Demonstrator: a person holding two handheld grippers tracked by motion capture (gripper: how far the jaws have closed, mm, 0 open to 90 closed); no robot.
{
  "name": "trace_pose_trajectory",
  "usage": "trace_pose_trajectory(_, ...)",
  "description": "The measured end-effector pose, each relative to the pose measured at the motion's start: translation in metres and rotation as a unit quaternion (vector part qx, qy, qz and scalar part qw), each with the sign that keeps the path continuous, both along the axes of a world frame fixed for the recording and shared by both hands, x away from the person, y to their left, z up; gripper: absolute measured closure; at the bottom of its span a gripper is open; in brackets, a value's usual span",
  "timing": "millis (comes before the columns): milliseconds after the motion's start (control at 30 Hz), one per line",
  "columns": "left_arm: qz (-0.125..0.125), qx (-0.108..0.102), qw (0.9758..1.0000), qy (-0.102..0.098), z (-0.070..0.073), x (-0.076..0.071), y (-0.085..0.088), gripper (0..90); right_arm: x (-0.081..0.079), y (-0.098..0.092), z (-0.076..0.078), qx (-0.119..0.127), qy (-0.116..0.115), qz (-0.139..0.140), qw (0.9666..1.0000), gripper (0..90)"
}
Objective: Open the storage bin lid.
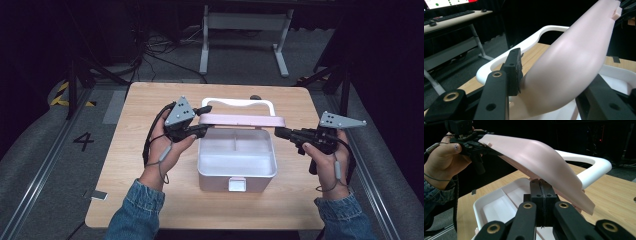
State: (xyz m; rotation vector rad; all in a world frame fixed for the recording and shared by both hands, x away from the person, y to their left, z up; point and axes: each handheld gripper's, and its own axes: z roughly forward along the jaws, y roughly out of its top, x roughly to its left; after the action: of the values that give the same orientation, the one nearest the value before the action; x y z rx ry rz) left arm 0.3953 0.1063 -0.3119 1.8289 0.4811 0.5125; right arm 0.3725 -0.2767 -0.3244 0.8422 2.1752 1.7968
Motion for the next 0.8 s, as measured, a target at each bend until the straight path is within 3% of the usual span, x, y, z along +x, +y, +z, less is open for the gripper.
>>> trace_pose_trajectory(133,0.002,-0.003,1.0000,0.005,0.001,0.001,0.000,60.2,-0.001,0.000,0.000,-0.001,-0.001,-0.001,1.0000,90.0)
trace_pose_trajectory(433,0.005,0.011,0.9997,0.023,0.009,0.008,-0.001,61.3,-0.007,-0.002,0.003,-0.012,-0.008,-0.007,0.9999,90.0)
trace_pose_trajectory(567,0.004,0.005,0.9992,0.039,0.011,0.012,-0.001,61.2,-0.010,-0.007,0.002,-0.026,-0.009,-0.022,0.9994,90.0)
trace_pose_trajectory(800,0.006,0.006,0.9984,0.056,0.018,0.028,-0.001,62.9,-0.017,-0.025,0.001,-0.026,-0.004,-0.048,0.9985,90.0)
